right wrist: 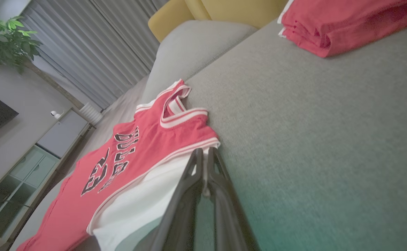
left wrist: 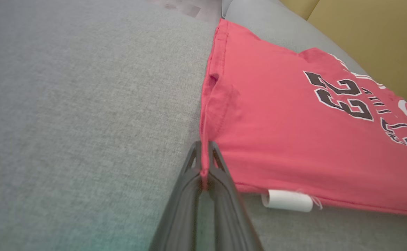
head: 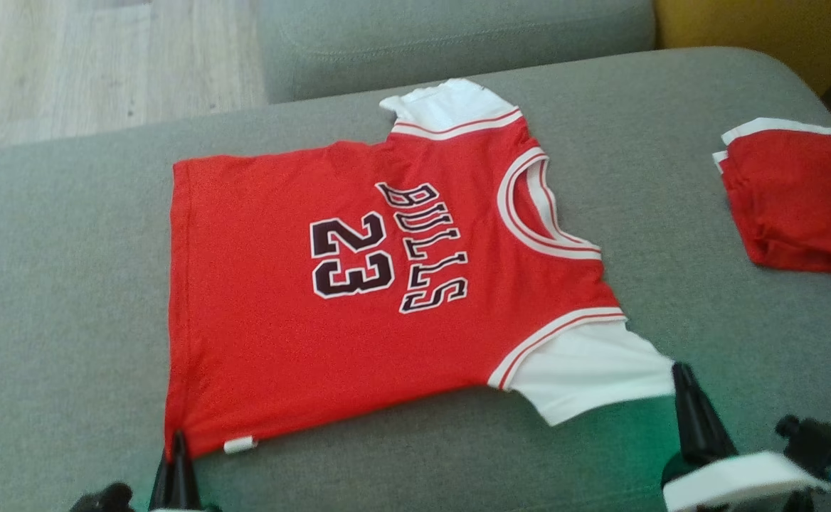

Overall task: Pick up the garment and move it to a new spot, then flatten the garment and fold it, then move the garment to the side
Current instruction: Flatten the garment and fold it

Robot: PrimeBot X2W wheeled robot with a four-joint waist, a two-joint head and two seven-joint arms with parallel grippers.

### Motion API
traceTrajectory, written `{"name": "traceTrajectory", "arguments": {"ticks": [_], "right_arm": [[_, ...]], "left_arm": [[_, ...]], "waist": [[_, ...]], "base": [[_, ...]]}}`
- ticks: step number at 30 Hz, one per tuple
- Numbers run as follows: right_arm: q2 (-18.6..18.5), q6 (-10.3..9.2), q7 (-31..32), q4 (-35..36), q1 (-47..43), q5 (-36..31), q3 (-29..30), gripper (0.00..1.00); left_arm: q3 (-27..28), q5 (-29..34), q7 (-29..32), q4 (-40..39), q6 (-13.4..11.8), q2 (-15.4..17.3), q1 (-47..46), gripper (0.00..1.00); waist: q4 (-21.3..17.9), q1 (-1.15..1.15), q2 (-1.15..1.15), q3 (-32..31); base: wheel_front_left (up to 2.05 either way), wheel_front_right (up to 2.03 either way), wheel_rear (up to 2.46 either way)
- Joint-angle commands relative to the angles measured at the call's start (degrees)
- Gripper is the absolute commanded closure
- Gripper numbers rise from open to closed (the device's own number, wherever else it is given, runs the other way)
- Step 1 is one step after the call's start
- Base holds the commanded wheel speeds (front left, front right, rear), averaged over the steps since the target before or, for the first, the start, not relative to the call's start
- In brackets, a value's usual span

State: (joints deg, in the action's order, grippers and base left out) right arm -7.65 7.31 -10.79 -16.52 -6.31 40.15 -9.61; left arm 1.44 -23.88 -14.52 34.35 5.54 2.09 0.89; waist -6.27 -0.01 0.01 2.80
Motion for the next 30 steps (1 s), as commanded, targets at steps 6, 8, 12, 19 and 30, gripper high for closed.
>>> {"name": "traceTrajectory", "arguments": {"ticks": [6, 8, 12, 19, 30], "right_arm": [[0.82, 0.18, 2.05, 4.58, 9.20, -0.83, 0.00, 1.00], [0.88, 0.18, 2.76, 4.39, 12.20, -1.41, 0.18, 1.00], [0.95, 0.18, 3.99, 2.23, 18.29, -2.35, 0.94, 1.00], [1.11, 0.18, 5.22, -5.87, 28.36, -4.82, 2.45, 1.00], [2.51, 0.18, -1.23, -18.57, 39.61, -9.52, 2.66, 0.00]], "left_arm": [[-1.35, -0.51, -0.48, -4.43, 0.03, 0.79, -6.98, 1.00], [-2.13, -1.06, -0.48, -4.69, -0.11, 0.79, -9.15, 1.00], [-3.44, -1.91, -0.48, -4.14, -0.99, 0.79, -13.67, 1.00], [-5.11, -2.78, -0.48, 0.15, -2.26, 0.79, -22.34, 1.00], [-4.97, -4.33, -0.48, 8.02, -8.95, 0.79, -31.46, 0.00]], "waist": [[1.24, 0.01, -0.01, 2.45], [1.66, 0.01, -0.01, 3.39], [2.59, 0.01, -0.01, 5.39], [4.08, 0.01, -0.01, 9.32], [4.66, 0.01, -0.01, 11.28]], "base": [[0.00, 0.00, 0.00], [0.00, 0.00, 0.00], [0.00, 0.00, 0.00], [0.00, 0.00, 0.00], [0.00, 0.00, 0.00]]}}
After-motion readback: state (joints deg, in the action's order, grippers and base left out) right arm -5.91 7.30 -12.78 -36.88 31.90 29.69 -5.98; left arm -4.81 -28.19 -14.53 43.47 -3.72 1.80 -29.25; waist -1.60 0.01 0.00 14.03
